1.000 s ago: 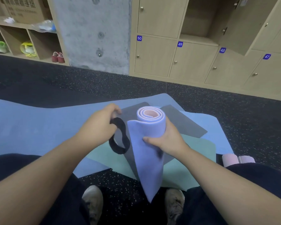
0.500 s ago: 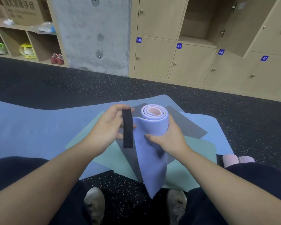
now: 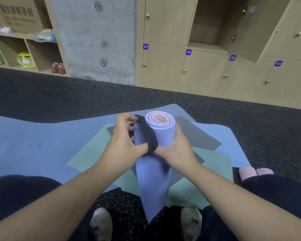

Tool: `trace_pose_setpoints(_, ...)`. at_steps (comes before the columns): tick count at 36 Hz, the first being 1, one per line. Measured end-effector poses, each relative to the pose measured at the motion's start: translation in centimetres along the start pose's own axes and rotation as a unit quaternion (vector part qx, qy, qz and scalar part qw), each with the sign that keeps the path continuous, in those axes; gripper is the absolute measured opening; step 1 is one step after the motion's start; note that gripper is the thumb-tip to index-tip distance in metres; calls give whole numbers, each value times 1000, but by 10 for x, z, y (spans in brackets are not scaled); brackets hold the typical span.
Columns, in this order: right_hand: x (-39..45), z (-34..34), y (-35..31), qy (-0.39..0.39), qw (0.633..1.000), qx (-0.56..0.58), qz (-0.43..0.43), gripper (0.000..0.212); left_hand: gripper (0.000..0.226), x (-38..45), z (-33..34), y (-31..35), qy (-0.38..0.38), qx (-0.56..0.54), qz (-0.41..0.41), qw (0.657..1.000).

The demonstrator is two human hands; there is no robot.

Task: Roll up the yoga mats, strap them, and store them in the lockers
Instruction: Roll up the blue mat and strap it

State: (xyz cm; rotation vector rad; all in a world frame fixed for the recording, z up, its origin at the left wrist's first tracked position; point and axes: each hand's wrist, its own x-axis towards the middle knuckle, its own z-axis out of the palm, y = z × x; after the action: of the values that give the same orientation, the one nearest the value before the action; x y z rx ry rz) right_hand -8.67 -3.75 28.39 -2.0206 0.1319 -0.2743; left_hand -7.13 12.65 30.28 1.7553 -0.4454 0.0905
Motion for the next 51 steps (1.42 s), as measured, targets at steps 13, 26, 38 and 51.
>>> trace_pose_setpoints(13,-7,11,-9,-46,992,-115,-15,64,79,-2,-2,9,-37,-44,15,998)
trace_pose_setpoints(26,-16,15,-9,-124,971,-197,-59,67,97,1,-2,2,-77,87,-1,993)
trace_pose_setpoints(38,-9,-1,0,-164,980,-82,-75,44,82,4,-5,-9,-106,240,13,965)
trace_pose_setpoints(51,-9,17,8,-155,981,-120,-16,18,78,-11,-5,-35,-187,269,-1,945)
